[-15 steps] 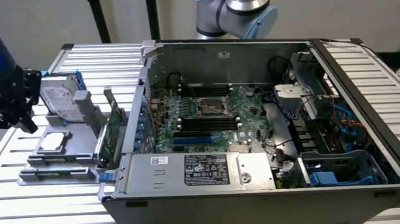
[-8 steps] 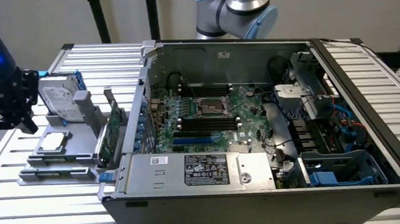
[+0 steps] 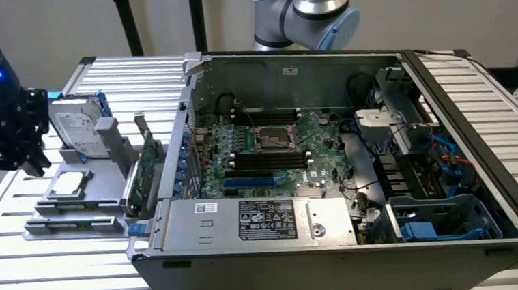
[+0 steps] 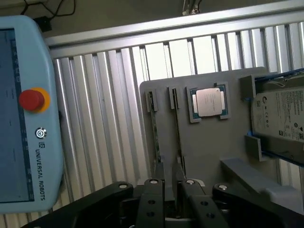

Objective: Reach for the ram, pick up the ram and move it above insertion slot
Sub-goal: 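Pick up the ram and move it above insertion slot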

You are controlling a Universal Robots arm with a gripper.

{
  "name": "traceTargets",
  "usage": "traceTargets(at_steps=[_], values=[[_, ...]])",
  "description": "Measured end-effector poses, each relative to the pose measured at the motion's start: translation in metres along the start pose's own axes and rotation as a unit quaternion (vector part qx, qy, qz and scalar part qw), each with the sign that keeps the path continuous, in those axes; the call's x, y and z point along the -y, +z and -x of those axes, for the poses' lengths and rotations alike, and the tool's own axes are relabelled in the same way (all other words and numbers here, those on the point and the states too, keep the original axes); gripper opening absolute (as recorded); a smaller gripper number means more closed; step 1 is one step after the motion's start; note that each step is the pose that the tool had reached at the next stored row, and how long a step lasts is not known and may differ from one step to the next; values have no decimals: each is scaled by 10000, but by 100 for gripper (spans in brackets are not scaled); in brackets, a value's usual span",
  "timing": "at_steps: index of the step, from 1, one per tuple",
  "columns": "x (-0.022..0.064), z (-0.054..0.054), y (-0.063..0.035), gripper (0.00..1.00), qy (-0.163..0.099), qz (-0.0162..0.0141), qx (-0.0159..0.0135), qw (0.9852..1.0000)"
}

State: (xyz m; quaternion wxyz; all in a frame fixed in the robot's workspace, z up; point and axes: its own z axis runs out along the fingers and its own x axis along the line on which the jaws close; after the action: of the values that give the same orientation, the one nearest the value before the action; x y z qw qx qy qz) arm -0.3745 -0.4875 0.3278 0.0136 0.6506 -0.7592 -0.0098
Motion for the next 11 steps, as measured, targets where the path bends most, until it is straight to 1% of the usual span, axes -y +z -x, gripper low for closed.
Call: traceTargets(at_steps=[2, 3, 4, 11], values=[[1, 0, 16, 30, 0, -2, 2, 10000], [1, 0, 29, 30, 0, -1, 1, 10000], [1, 0, 45, 36, 0, 0, 0, 10000], [2, 0, 172, 36, -18, 0, -1, 10000]])
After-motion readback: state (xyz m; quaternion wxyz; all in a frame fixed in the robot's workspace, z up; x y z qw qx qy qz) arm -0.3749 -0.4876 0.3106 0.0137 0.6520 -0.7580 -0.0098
